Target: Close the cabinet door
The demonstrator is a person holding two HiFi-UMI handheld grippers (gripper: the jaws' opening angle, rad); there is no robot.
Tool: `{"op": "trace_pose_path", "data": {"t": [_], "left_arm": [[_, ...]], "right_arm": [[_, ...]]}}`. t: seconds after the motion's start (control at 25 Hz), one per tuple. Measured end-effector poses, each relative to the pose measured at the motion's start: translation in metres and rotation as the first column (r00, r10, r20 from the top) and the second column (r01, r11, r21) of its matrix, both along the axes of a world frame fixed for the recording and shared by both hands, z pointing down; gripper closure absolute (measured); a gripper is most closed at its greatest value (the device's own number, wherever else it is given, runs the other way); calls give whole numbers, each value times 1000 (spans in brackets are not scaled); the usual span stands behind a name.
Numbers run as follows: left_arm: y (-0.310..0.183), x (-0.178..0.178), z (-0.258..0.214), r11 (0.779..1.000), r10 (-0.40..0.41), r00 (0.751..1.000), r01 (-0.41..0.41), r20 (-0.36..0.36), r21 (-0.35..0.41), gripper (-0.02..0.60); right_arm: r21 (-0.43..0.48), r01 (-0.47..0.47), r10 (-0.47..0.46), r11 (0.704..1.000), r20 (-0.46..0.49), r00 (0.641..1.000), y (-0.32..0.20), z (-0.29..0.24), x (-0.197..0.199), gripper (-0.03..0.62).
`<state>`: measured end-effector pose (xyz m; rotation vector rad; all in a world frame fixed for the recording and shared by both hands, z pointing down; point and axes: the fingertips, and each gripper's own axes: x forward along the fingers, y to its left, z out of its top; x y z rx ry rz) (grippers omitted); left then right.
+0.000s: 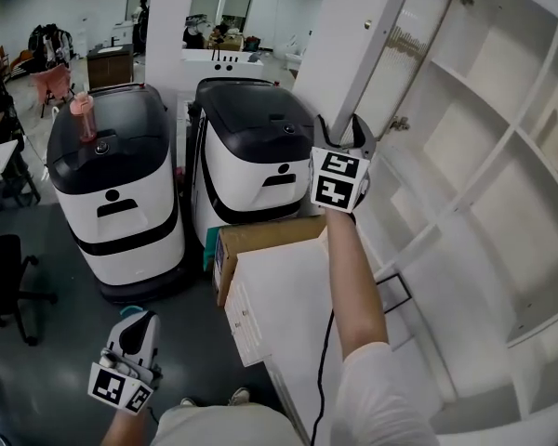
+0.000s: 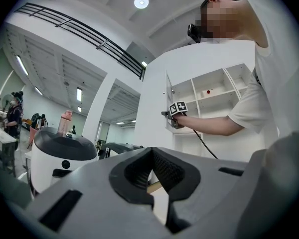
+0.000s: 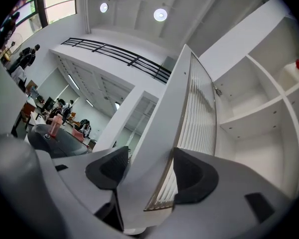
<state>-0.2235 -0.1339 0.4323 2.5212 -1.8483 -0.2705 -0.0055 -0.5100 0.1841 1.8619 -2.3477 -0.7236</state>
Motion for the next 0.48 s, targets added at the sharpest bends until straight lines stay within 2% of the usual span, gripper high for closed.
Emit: {"op": "trace_pose_path", "data": {"t": [0.48], "left_arm": [[-9, 38, 4, 997, 82, 997, -82, -1, -5, 578]], "right_arm": [[23, 60, -60, 998, -11, 998, 45, 2, 55, 367]]}}
